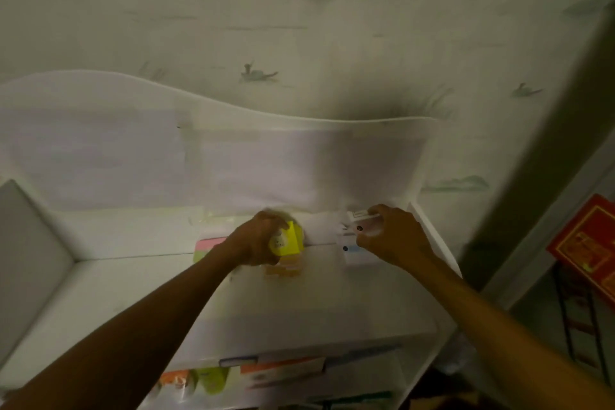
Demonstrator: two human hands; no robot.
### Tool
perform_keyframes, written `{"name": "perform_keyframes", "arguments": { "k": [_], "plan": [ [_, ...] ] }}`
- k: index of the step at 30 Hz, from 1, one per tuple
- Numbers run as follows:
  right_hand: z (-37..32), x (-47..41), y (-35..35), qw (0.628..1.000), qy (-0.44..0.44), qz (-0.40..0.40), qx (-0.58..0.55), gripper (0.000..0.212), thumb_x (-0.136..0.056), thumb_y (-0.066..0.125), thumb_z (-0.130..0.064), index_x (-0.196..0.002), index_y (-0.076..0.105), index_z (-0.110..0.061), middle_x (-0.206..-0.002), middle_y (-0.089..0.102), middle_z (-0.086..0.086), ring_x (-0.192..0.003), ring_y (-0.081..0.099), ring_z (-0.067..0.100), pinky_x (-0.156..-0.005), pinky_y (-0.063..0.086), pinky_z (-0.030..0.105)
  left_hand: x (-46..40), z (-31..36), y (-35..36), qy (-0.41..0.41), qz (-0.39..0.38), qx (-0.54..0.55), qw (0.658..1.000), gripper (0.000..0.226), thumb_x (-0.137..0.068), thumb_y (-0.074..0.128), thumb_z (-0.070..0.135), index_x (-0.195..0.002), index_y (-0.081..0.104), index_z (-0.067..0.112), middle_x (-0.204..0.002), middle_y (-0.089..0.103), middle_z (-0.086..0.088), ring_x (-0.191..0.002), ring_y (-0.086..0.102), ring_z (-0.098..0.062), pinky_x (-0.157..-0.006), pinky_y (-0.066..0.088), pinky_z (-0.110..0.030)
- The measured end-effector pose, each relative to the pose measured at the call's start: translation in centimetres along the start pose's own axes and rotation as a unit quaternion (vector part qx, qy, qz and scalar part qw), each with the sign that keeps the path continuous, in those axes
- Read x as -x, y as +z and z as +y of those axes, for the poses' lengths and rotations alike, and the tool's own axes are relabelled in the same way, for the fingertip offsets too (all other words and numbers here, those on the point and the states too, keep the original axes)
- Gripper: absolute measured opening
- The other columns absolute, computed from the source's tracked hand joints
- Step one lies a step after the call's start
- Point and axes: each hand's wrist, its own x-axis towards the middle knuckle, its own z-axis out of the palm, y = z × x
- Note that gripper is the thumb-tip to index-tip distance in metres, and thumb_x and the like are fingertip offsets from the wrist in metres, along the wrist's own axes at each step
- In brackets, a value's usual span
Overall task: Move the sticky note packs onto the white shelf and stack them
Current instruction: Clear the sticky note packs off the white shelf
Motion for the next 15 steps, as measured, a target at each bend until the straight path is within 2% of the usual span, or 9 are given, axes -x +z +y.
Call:
{"name": "perform_keyframes", "arguments": {
  "k": [3, 9, 12, 15],
  "plan": [
    [1.4, -1.5, 0.7, 1.000, 0.001, 0.001, -0.004, 0.061, -0.070, 0.072, -0.041, -0.126, 0.057, -0.026, -0.121, 0.063, 0.003, -0.105, 0.061, 0.022, -0.076, 0.043, 0.024, -1.2, 0.0, 0.7, 0.001, 0.006, 0.007, 1.000, 0.078, -0.065, 0.080, 0.018, -0.136, 0.047, 0.015, -0.142, 0.044, -0.003, -0.132, 0.036, -0.018, -0.096, 0.033, -0.016],
    [2.8, -2.1, 2.3, 1.000, 0.004, -0.012, -0.012, 0.064, -0.066, 0.071, -0.047, -0.125, 0.058, -0.025, -0.117, 0.064, 0.003, -0.104, 0.061, 0.022, -0.075, 0.042, 0.023, -2.5, 0.1, 1.8, 0.011, 0.004, 0.015, 1.000, 0.067, -0.073, 0.075, 0.017, -0.135, 0.051, 0.009, -0.146, 0.043, -0.008, -0.135, 0.039, -0.020, -0.105, 0.029, -0.019],
    [3.4, -2.3, 2.4, 1.000, 0.004, -0.021, -0.019, 0.070, -0.057, 0.064, -0.054, -0.122, 0.059, -0.026, -0.114, 0.065, 0.003, -0.101, 0.063, 0.022, -0.074, 0.044, 0.024, -2.7, 0.3, 2.1, 0.012, -0.002, 0.009, 1.000, 0.064, -0.073, 0.072, 0.019, -0.134, 0.052, 0.009, -0.147, 0.040, -0.006, -0.136, 0.037, -0.019, -0.105, 0.026, -0.017],
    [4.0, -2.6, 2.4, 1.000, 0.001, -0.020, -0.018, 0.062, -0.064, 0.071, -0.048, -0.121, 0.059, -0.027, -0.114, 0.065, 0.003, -0.101, 0.062, 0.021, -0.078, 0.047, 0.027, -3.0, 0.4, 2.5, 0.001, -0.006, 0.011, 1.000, 0.064, -0.068, 0.070, 0.019, -0.129, 0.056, 0.009, -0.144, 0.041, -0.009, -0.138, 0.031, -0.023, -0.109, 0.024, -0.021]
  ]
}}
